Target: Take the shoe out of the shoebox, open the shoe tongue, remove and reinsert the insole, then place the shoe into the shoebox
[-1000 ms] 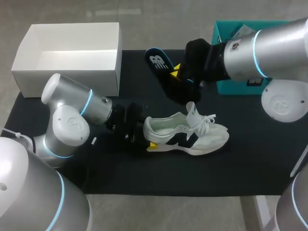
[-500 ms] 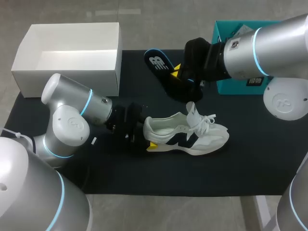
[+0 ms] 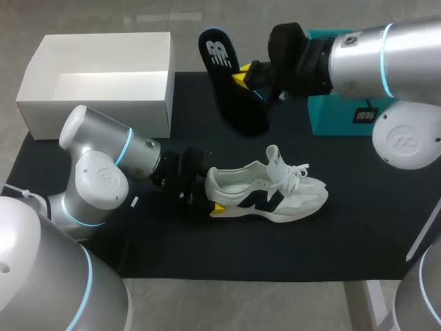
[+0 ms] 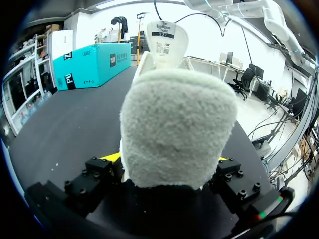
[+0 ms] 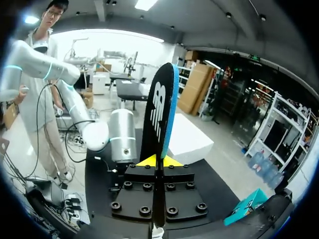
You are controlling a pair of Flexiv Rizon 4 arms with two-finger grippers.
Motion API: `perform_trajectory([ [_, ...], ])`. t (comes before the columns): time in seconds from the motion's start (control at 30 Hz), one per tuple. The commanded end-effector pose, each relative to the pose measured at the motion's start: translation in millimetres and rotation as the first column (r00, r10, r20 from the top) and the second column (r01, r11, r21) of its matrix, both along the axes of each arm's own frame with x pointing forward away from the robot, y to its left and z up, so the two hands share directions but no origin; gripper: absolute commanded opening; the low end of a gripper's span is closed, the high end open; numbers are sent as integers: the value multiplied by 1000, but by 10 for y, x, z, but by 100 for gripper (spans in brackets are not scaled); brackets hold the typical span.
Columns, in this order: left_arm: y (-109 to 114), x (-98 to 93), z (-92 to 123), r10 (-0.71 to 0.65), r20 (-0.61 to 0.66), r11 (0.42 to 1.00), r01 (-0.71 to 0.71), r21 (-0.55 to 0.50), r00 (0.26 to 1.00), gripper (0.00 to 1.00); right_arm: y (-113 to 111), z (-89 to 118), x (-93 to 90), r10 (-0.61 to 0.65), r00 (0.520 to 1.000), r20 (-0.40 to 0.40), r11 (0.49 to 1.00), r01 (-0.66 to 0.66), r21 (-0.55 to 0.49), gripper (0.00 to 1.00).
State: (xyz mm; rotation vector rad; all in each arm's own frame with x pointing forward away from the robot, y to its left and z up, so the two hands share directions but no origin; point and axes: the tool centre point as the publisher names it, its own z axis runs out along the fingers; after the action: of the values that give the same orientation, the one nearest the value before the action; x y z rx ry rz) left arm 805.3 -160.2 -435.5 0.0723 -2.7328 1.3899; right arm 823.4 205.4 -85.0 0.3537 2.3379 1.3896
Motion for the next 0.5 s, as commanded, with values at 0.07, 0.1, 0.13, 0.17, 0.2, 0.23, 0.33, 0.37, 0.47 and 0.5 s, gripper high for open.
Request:
perform_trajectory([
  [0.07,9,7,-31,-2,-1,1000,2,3,1000,0,39,122,-99,149,987,-68,972,-133,193,0],
  [0.1,9,7,-31,-2,-1,1000,2,3,1000,0,55,144,-129,171,981,-86,962,-148,229,0],
  [0.13,9,7,-31,-2,-1,1000,2,3,1000,0,65,166,-162,185,978,-96,959,-158,237,0],
  [0.17,9,7,-31,-2,-1,1000,2,3,1000,0,67,175,-189,194,975,-112,955,-161,247,0],
  [0.2,9,7,-31,-2,-1,1000,2,3,1000,0,65,185,-223,203,971,-129,950,-164,264,0],
  [0.23,9,7,-31,-2,-1,1000,2,3,1000,0,62,192,-254,208,969,-136,950,-166,265,0],
  [0.33,9,7,-31,-2,-1,1000,2,3,1000,0,37,176,-363,204,967,-154,955,-162,249,0],
  [0.37,9,7,-31,-2,-1,1000,2,3,1000,0,21,160,-401,192,969,-156,957,-150,248,0],
  [0.47,9,7,-31,-2,-1,1000,2,3,1000,0,-38,74,-535,147,971,-188,977,-113,179,0],
  [0.5,9,7,-31,-2,-1,1000,2,3,1000,0,-52,55,-576,134,972,-192,979,-99,180,0],
])
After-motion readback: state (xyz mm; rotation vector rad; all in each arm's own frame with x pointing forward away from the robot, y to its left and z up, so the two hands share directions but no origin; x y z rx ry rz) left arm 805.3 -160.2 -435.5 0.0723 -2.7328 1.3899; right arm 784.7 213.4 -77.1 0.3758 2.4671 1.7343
